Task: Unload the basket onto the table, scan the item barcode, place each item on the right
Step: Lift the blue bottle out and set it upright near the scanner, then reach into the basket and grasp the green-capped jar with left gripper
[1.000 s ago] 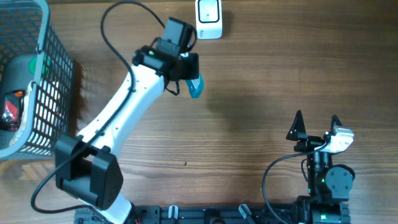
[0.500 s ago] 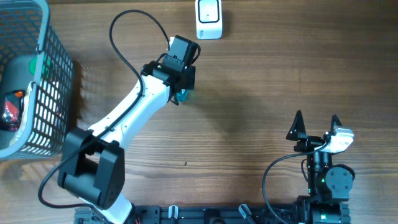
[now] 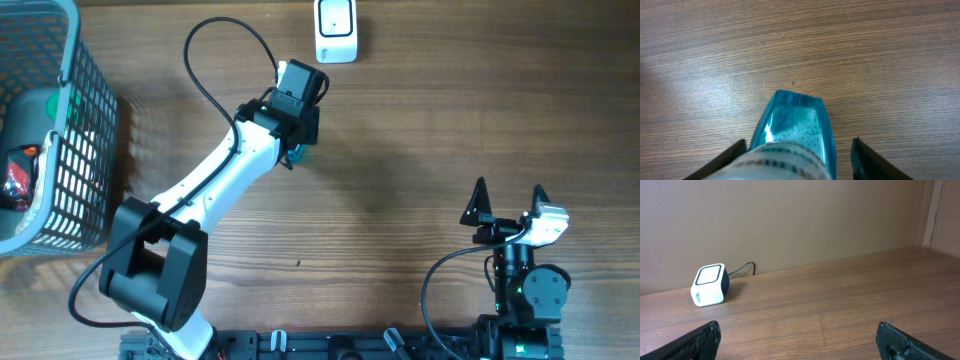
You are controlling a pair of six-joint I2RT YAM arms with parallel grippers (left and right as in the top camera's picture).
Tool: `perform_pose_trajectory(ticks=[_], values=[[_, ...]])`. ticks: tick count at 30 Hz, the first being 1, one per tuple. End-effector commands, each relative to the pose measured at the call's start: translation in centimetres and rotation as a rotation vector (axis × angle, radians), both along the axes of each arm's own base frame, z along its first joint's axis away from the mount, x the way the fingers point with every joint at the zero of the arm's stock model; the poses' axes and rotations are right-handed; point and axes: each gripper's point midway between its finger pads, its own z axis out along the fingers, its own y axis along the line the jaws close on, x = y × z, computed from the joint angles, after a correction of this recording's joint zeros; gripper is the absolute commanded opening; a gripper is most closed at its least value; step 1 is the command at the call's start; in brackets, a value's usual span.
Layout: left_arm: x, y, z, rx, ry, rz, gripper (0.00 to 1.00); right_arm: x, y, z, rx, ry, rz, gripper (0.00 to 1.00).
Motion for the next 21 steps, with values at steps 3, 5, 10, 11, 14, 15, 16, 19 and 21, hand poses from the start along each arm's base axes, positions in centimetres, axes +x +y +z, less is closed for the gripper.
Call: perform_pose_trajectory(ticks=[3,5,10,11,14,15,16,19,21], values=[[-0.2,0.5,7.5,-0.061,-0.165,0.011,0.79,0.0,0.4,0.1,-0.020,-0.005,0.019,1.00],[-0.9,0.9,11.1,-0.100,-0.237,0.012,0.82,0.0,0.4,0.1,-0.020,-0.004,0.020,1.00],[-3.0,7.0,24.4,-0.117,-0.573,0.186,1.00,0.0,0.4,0.1,-0.020,-0.004,0.019,1.00],[-3.9,9.4,27.8,-0.131,-0.656,0.249,1.00,0.0,0.4,0.1,-0.020,-0.004,0.019,1.00],[-7.4,19.1,35.8,-0.156,-0.866,0.501,1.00,0.0,0.4,0.1,-0.020,-0.004,0.019,1.00],[-8.5,22.8,36.6,-0.150,-0.901,0.621,1.00,0.0,0.4,0.1,-0.020,-0.004,0.019,1.00],[-9.4,25.6,36.6,-0.142,-0.913,0.712,1.00,0.0,0.4,0.1,-0.020,-0.004,0.019,1.00],[-10.6,32.8,33.7,-0.170,-0.837,0.912,1.00,0.0,0.4,0.1,-0.020,-0.004,0.019,1.00],[-10.3,36.0,31.5,-0.233,-0.776,0.973,1.00,0.0,0.4,0.1,-0.020,-0.004,0.019,1.00]])
